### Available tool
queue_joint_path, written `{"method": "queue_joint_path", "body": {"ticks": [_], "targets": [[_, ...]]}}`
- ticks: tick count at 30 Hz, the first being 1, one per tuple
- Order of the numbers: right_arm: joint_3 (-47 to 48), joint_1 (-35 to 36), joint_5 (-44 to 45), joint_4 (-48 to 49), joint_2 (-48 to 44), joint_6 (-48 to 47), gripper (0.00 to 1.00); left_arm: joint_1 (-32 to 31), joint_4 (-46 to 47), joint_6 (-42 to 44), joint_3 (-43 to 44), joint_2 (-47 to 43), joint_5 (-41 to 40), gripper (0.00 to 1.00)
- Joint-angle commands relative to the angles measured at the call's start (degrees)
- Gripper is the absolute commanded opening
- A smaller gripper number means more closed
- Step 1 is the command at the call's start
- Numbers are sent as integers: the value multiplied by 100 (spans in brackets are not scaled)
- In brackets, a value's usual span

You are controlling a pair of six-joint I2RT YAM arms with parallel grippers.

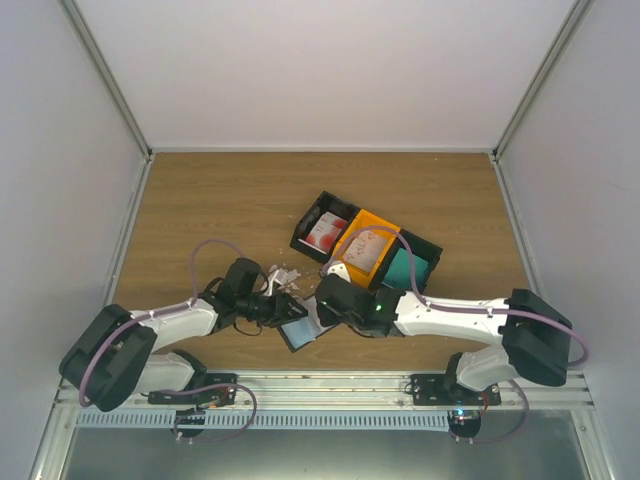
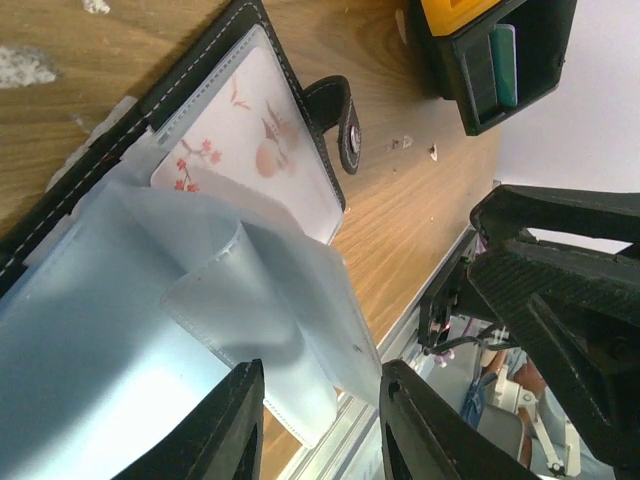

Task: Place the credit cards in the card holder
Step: Turn over the card slot in the card holder.

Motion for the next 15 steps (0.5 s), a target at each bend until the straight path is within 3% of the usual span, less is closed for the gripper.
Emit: {"method": "queue_joint_path", "body": {"ticks": [1,15], "targets": [[-222,-87,328,-72,-261,227,19,26,473,156,212,277,215,36],[-625,-328,510,-239,-945,413,21,-144,1534,-189,780,1543,177,43]]}}
